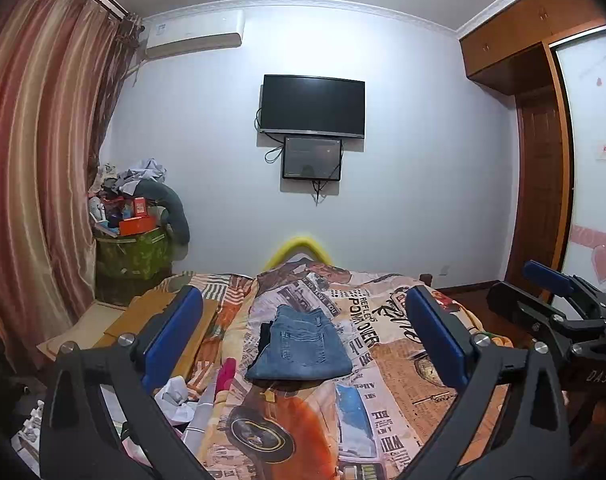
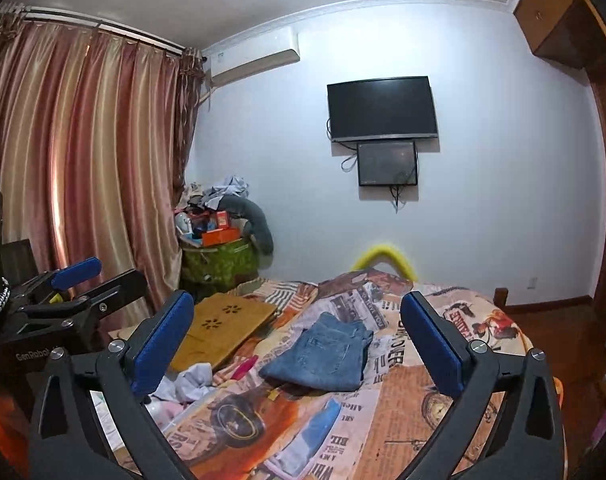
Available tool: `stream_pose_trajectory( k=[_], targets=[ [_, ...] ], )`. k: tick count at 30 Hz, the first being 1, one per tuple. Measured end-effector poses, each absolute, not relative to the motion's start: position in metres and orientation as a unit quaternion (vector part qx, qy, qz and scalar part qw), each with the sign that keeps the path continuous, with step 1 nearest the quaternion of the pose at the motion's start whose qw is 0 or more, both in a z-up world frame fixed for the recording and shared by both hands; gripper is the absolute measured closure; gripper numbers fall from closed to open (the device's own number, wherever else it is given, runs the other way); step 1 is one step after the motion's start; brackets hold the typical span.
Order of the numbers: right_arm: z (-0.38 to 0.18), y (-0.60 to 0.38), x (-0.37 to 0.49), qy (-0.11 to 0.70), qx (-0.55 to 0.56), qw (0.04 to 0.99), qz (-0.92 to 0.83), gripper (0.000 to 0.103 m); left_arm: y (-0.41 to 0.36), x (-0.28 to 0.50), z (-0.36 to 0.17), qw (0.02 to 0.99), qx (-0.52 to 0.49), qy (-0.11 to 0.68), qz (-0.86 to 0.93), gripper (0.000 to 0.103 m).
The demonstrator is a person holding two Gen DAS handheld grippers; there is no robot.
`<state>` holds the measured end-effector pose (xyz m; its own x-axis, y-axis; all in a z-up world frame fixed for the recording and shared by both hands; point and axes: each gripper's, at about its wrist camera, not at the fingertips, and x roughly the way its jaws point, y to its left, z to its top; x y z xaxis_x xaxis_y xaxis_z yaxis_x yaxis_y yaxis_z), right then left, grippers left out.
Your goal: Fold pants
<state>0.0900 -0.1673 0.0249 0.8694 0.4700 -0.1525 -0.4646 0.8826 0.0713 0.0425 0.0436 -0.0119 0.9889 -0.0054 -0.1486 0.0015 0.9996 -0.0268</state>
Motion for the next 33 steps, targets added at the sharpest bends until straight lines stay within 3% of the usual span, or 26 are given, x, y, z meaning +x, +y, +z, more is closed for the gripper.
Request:
stream_pose_trajectory(
  k=[33],
  targets=[
    [0.024, -0.172, 0.08, 0.084, 0.008, 0.969, 0.234, 0.0, 0.041, 0.047, -0.014, 0.997, -0.004, 0.077, -0.006, 0.0]
  ],
)
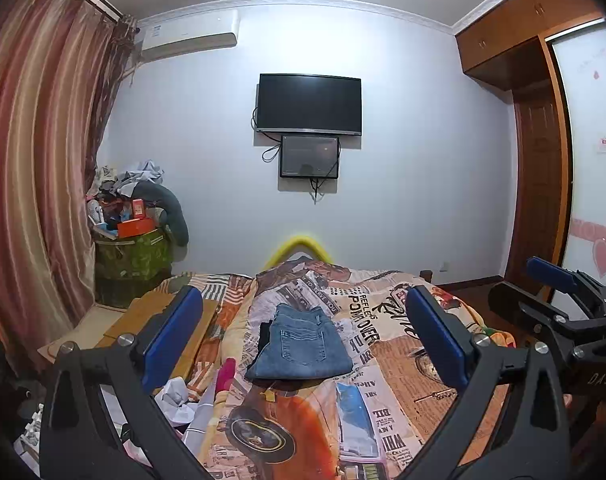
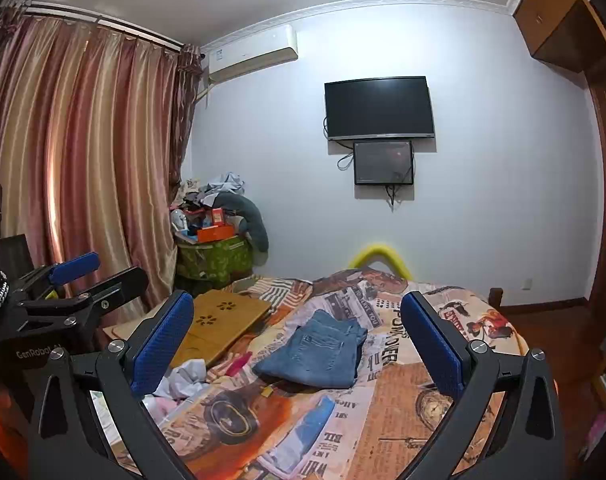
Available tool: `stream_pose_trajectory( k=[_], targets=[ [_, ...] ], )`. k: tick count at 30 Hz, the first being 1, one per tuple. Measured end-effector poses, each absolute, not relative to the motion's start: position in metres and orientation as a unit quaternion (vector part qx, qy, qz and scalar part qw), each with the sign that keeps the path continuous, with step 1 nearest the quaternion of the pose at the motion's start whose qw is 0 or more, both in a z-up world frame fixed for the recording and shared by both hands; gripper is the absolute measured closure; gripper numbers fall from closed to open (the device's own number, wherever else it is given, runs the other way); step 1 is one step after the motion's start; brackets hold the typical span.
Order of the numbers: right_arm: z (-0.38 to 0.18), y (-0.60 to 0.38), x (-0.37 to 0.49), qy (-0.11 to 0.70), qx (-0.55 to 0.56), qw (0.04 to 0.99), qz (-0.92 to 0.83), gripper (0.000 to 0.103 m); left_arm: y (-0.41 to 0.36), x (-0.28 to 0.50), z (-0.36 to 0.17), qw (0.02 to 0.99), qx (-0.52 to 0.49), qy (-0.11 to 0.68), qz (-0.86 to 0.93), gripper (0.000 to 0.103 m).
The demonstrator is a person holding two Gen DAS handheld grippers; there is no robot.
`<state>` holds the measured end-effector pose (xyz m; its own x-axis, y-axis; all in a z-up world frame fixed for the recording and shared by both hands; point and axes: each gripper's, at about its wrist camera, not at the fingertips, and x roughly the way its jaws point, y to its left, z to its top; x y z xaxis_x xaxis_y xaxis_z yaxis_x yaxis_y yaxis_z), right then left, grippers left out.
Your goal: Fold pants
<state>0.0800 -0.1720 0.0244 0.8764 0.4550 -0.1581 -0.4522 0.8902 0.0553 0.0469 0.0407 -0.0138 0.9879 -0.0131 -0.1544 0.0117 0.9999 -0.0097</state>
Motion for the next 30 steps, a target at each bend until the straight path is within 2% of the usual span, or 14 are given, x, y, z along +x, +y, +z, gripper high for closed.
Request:
stream_pose_trajectory(
  k=[30],
  targets=[
    [0.0241, -0.1758, 0.0817, 0.089, 0.014, 0.969, 0.231, 0.0, 0.0405, 0.0533, -0.0179, 0.996, -0.002, 0.09, -0.023, 0.0]
  ],
)
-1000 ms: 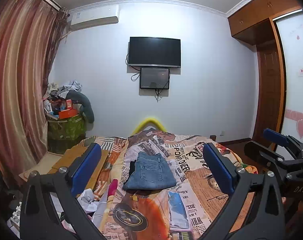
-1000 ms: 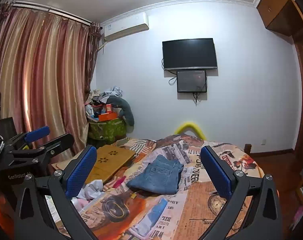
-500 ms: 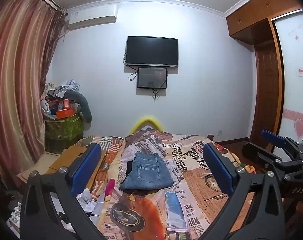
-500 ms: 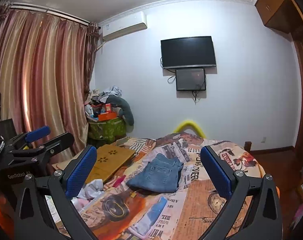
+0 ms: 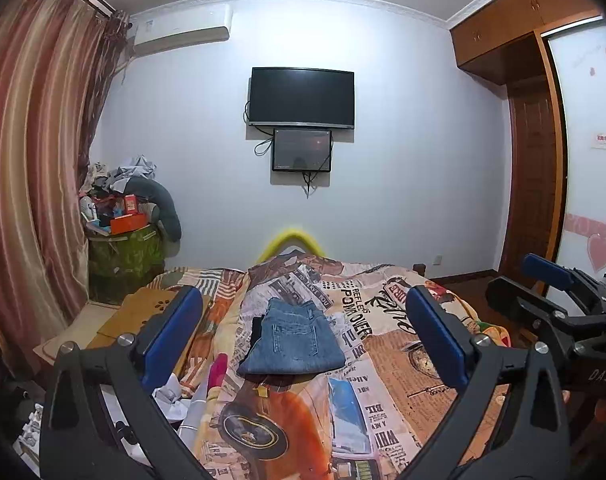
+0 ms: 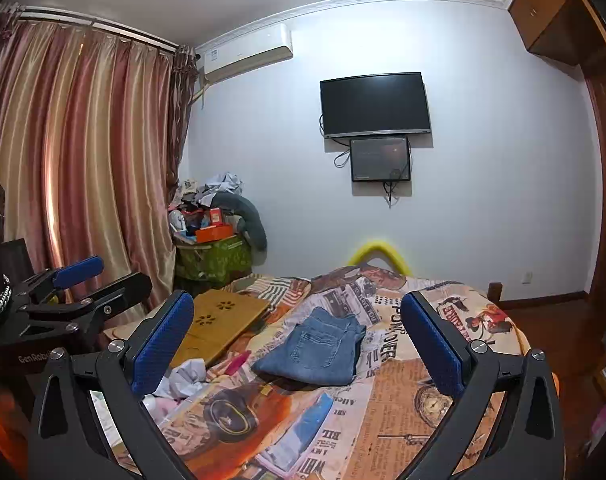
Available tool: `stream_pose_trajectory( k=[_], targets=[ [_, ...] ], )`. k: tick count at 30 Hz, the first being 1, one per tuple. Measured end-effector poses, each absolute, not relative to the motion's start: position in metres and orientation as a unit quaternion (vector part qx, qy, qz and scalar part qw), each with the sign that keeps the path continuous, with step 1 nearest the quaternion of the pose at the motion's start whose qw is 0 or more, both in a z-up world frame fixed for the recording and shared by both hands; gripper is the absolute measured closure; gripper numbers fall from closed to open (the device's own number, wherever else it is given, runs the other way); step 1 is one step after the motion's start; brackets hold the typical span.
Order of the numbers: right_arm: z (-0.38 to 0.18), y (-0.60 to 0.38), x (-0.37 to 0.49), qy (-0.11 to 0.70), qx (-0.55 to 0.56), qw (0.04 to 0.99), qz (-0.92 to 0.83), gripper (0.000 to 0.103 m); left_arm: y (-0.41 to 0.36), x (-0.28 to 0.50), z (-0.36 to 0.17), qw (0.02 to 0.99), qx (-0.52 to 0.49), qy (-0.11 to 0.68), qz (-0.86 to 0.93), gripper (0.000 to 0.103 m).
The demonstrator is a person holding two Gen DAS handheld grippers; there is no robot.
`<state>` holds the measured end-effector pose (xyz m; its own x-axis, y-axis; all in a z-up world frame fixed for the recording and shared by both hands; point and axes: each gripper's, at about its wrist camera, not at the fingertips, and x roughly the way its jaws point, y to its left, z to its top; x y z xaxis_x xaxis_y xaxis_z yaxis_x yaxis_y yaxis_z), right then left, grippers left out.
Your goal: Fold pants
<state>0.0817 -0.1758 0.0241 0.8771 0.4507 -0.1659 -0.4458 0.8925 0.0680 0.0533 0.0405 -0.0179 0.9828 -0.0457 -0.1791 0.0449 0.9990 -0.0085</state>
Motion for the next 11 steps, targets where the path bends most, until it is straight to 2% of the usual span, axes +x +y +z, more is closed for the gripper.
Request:
stream_pose_trajectory(
  k=[11],
  targets=[
    [0.0238, -0.1719, 0.0805, 0.093, 0.013, 0.969, 0.23, 0.0, 0.0403, 0.0561, -0.0205, 0.995, -0.004, 0.095, -0.022, 0.0]
  ],
)
